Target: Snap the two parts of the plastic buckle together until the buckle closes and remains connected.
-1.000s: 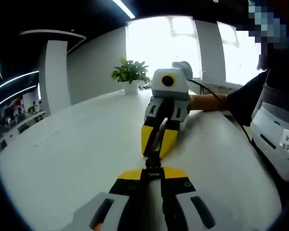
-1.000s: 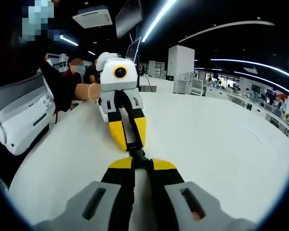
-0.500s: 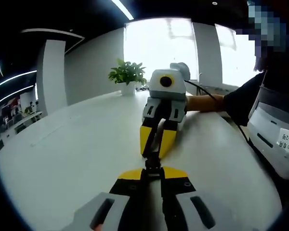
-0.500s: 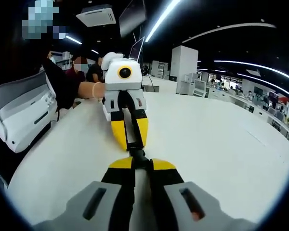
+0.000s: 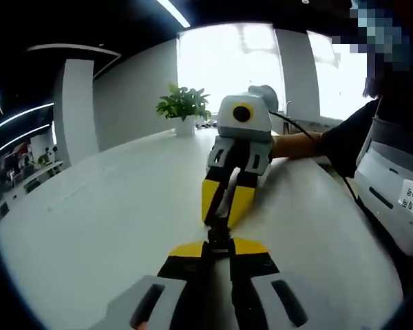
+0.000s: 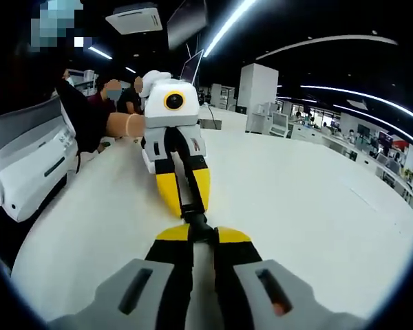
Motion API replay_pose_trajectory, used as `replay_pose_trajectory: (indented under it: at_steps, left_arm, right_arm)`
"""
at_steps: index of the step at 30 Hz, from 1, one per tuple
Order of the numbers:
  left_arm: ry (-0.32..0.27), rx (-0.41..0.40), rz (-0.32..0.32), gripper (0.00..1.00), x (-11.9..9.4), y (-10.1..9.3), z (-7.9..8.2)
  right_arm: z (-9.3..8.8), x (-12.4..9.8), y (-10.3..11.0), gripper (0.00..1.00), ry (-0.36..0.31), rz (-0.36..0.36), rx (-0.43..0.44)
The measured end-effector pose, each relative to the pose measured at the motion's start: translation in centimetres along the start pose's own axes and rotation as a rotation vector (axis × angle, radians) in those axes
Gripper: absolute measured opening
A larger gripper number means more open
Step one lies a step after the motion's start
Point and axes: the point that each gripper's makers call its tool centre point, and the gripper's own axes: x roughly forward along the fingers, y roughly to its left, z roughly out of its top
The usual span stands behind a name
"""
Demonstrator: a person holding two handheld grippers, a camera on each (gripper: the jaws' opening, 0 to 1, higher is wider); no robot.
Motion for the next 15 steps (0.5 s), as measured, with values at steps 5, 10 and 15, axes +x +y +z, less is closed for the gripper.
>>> replay_pose_trajectory:
  at_steps: [5, 10, 15]
  left_arm:
    - [-0.001, -0.003, 0.004, 0.09, -0.06, -0.09, -0.02]
    - [0.006, 0.024, -0.003, 0.1, 0.03, -0.55, -0.01]
    - [-0.021, -0.013, -0.017, 0.12, 0.13, -0.11, -0.13]
  right_arm:
    - [0.2, 0.26, 0.25, 0.09, 0.003, -0.003, -0.022]
    - [0.47, 0.4, 0.44, 0.1, -0.004, 0.039, -0.052]
    - [0.6, 0.39, 0.15, 0.11, -0.02, 0.043, -0.044]
